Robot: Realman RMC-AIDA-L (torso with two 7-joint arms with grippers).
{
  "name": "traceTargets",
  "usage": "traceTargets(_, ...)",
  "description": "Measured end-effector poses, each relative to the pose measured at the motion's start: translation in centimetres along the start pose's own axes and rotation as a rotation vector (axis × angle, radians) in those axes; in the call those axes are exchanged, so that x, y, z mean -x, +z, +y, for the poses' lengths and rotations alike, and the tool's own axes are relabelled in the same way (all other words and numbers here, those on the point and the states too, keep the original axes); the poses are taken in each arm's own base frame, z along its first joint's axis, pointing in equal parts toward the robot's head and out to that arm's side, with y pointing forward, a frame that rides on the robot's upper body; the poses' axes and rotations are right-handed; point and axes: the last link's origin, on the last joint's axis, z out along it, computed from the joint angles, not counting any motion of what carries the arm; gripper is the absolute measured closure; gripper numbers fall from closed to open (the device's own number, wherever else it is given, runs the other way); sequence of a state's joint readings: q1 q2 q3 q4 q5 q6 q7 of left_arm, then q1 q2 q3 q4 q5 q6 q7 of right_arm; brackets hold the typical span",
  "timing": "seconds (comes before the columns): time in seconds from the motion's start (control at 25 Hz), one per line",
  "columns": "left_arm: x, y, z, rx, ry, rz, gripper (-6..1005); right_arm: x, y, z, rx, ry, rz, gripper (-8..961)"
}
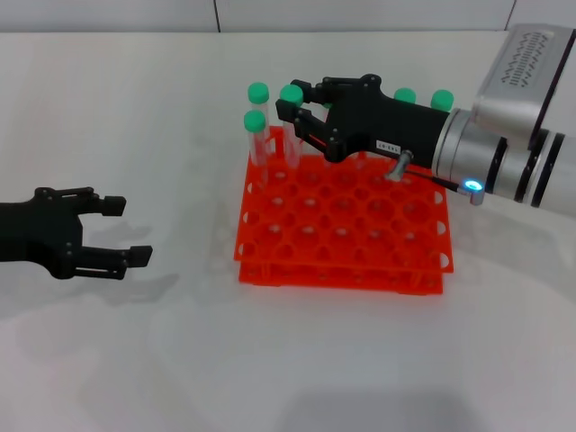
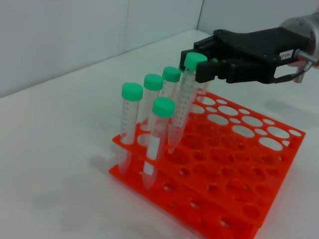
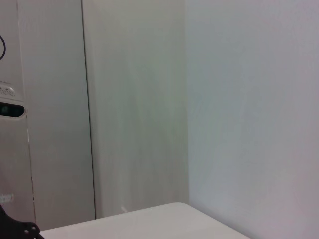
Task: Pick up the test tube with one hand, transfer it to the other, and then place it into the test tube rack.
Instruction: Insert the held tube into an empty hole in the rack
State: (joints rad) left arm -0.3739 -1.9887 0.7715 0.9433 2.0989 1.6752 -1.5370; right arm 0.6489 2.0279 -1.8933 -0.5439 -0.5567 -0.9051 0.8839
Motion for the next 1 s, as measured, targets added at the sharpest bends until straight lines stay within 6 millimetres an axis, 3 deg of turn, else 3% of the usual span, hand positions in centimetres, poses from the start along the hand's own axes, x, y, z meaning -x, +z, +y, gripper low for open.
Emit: traceTargets(1.0, -0.39, 0.44, 0.03, 0.009, 0.007, 0.006, 106, -0.33, 0.4, 0.01, -0.008, 0.029, 0.034, 689)
